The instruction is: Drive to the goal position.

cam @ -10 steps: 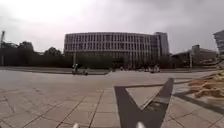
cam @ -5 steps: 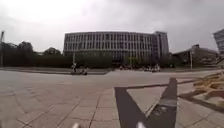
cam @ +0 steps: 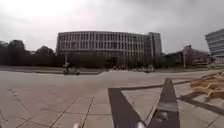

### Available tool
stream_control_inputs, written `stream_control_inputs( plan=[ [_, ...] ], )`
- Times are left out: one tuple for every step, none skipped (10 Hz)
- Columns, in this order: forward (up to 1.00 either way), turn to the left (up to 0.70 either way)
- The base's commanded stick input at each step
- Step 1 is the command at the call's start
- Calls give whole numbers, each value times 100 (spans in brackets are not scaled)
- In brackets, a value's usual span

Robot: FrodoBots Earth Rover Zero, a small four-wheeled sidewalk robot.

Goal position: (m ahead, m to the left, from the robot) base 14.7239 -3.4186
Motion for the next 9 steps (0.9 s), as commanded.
stream_control_inputs(
  plan=[
    [50,-1],
    [50,-6],
    [50,-10],
    [50,-15],
    [50,-20],
    [50,-24],
    [50,-25],
    [50,-25],
    [50,-25]
  ],
)
